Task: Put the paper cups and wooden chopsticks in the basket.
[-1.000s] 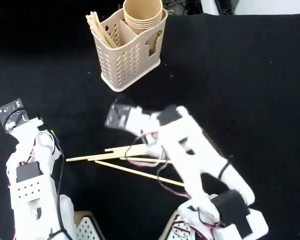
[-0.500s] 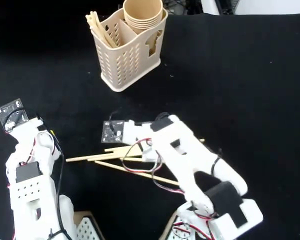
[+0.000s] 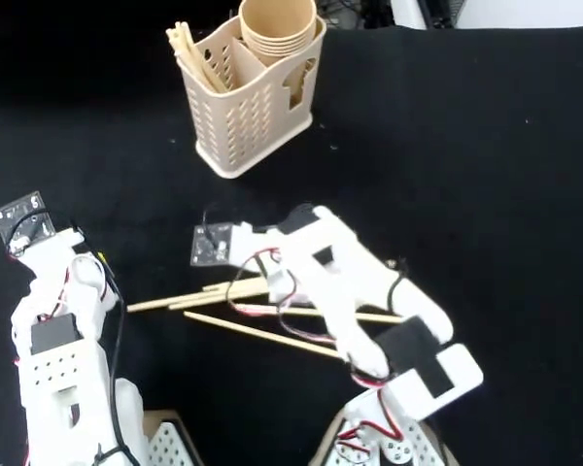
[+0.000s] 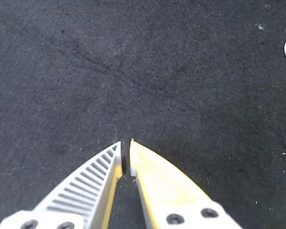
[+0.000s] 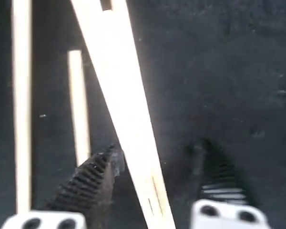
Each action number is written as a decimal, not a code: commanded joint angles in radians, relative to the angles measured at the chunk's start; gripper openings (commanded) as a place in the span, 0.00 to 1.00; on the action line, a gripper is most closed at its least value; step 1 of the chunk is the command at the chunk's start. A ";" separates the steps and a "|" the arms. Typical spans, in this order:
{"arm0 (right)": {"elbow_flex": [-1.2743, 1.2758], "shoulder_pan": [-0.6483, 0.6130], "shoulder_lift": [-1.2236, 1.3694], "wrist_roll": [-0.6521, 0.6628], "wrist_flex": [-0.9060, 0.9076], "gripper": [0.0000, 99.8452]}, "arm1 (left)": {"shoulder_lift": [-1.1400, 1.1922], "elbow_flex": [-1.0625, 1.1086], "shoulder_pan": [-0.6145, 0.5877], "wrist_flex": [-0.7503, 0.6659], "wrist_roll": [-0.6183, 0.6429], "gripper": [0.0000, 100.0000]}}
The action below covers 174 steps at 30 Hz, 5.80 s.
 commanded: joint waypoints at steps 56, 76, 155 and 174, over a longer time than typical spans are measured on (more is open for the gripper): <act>0.239 0.344 -0.608 0.000 -0.140 0.01 | -0.006 -0.045 -0.051 -0.017 0.006 0.05; 0.303 0.437 -0.921 0.008 -0.143 0.01 | -0.006 -0.045 -0.054 -0.015 0.006 0.05; -0.751 0.143 -0.260 -1.183 -0.563 0.01 | -0.006 -0.045 -0.047 -0.023 0.008 0.05; -0.696 0.069 -0.087 -1.088 -0.813 0.01 | -0.006 -0.039 -0.047 -0.023 0.003 0.05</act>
